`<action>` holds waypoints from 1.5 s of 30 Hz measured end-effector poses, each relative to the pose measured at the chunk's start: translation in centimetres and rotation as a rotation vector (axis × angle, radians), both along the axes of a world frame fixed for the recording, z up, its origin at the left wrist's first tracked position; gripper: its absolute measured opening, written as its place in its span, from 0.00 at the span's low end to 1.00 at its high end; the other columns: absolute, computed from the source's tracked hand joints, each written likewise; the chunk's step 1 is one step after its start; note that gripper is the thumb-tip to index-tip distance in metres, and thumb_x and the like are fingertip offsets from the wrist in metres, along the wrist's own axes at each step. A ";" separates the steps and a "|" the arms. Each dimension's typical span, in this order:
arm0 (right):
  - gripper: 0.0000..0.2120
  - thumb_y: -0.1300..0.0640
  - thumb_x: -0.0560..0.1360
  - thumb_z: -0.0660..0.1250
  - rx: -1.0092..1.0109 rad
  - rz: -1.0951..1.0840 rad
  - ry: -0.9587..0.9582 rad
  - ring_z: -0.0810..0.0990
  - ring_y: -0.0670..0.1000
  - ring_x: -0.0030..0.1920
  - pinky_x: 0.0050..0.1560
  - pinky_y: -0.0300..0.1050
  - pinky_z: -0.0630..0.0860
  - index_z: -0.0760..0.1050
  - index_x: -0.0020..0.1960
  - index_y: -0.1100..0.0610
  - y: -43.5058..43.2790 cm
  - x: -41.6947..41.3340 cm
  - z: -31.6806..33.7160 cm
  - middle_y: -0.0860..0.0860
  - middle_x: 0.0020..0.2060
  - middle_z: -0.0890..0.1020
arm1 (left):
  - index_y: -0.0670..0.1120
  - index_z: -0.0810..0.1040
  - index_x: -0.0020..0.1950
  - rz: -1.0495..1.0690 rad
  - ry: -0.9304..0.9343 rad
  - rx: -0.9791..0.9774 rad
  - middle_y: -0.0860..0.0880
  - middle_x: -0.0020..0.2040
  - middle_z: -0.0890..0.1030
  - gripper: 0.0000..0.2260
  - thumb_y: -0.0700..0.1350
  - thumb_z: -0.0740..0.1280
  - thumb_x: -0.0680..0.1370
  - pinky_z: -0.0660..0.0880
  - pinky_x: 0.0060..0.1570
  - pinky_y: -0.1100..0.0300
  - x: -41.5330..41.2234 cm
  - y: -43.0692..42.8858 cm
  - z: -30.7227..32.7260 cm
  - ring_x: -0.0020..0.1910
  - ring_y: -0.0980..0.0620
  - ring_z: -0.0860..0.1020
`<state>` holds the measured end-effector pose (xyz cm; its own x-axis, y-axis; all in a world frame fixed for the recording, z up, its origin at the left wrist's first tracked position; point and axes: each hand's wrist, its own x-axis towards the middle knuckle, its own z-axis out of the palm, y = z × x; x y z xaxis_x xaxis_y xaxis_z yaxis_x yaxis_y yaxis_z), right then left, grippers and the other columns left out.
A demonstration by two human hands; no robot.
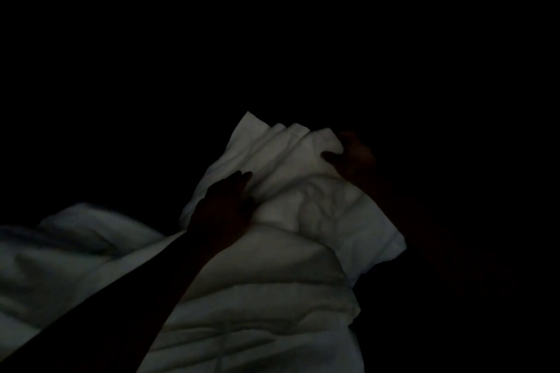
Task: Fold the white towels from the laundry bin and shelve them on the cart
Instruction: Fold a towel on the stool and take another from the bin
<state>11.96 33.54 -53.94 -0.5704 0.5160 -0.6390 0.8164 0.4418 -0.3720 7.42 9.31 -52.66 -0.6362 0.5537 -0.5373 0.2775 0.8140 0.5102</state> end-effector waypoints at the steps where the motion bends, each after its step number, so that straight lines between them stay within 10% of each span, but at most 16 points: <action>1: 0.27 0.53 0.78 0.64 0.010 0.039 -0.034 0.66 0.57 0.69 0.65 0.43 0.60 0.61 0.72 0.63 -0.1 0.0 0.4 0.58 0.70 0.68 | 0.44 0.60 0.75 0.000 0.003 0.016 0.43 0.74 0.63 0.44 0.66 0.40 0.64 0.55 0.71 0.54 -0.1 -0.3 0.0 0.73 0.44 0.63; 9: 0.17 0.52 0.81 0.55 0.036 0.067 0.043 0.69 0.60 0.66 0.67 0.52 0.63 0.74 0.64 0.58 -2.8 0.7 4.7 0.60 0.64 0.73 | 0.35 0.79 0.57 -0.101 0.114 0.014 0.35 0.51 0.82 0.24 0.51 0.57 0.73 0.77 0.42 0.34 0.5 -2.3 1.4 0.46 0.34 0.82; 13: 0.14 0.58 0.80 0.59 -0.042 0.038 0.236 0.71 0.60 0.65 0.69 0.48 0.63 0.74 0.62 0.63 -4.1 1.4 8.2 0.62 0.61 0.76 | 0.35 0.77 0.60 -0.188 0.158 0.071 0.34 0.54 0.80 0.28 0.54 0.54 0.71 0.75 0.49 0.37 0.3 -2.5 4.6 0.50 0.34 0.80; 17: 0.11 0.61 0.79 0.61 -0.103 0.084 0.383 0.76 0.51 0.50 0.51 0.35 0.65 0.77 0.52 0.68 -6.0 -0.3 15.1 0.63 0.51 0.80 | 0.44 0.59 0.75 -0.103 0.070 0.138 0.43 0.74 0.64 0.42 0.65 0.44 0.66 0.57 0.69 0.60 -0.5 -0.8 11.9 0.71 0.44 0.64; 22: 0.09 0.62 0.79 0.60 -0.135 0.396 0.473 0.77 0.51 0.48 0.49 0.36 0.66 0.78 0.52 0.66 -9.6 -3.1 27.2 0.57 0.47 0.80 | 0.42 0.60 0.74 -0.070 0.120 0.368 0.44 0.72 0.67 0.32 0.49 0.68 0.75 0.56 0.71 0.61 -3.9 0.9 22.8 0.70 0.47 0.67; 26: 0.10 0.60 0.80 0.58 -0.082 0.334 0.556 0.75 0.47 0.43 0.42 0.35 0.68 0.76 0.45 0.58 -8.6 -4.4 39.5 0.48 0.39 0.77 | 0.49 0.66 0.71 -0.065 0.010 0.372 0.53 0.64 0.72 0.23 0.47 0.67 0.77 0.64 0.58 0.70 -6.8 0.8 34.5 0.61 0.59 0.70; 31: 0.16 0.58 0.79 0.59 0.093 0.440 0.595 0.69 0.41 0.33 0.36 0.30 0.66 0.67 0.33 0.48 -5.7 -4.7 55.9 0.44 0.30 0.72 | 0.55 0.62 0.73 -0.100 0.223 0.476 0.54 0.70 0.67 0.26 0.50 0.67 0.76 0.61 0.69 0.55 -9.1 1.2 49.4 0.69 0.51 0.63; 38: 0.07 0.58 0.79 0.60 0.347 0.647 0.683 0.72 0.45 0.39 0.43 0.27 0.65 0.76 0.47 0.58 -4.5 -1.1 72.4 0.42 0.35 0.75 | 0.56 0.57 0.75 -0.226 0.310 0.538 0.56 0.73 0.61 0.31 0.51 0.68 0.76 0.54 0.67 0.60 -5.3 3.9 64.6 0.72 0.48 0.55; 45: 0.08 0.59 0.79 0.60 0.453 0.664 0.767 0.72 0.46 0.42 0.42 0.26 0.64 0.77 0.49 0.58 -1.7 4.6 81.8 0.42 0.35 0.73 | 0.54 0.67 0.69 -0.203 0.274 0.683 0.54 0.61 0.73 0.28 0.60 0.67 0.71 0.68 0.61 0.52 -0.2 8.2 73.5 0.62 0.49 0.68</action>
<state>16.55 31.87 27.85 -0.9834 0.0574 0.1722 -0.0107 0.9288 -0.3705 7.23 17.48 20.86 -0.5476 0.8267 0.1293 0.5776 0.2617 0.7732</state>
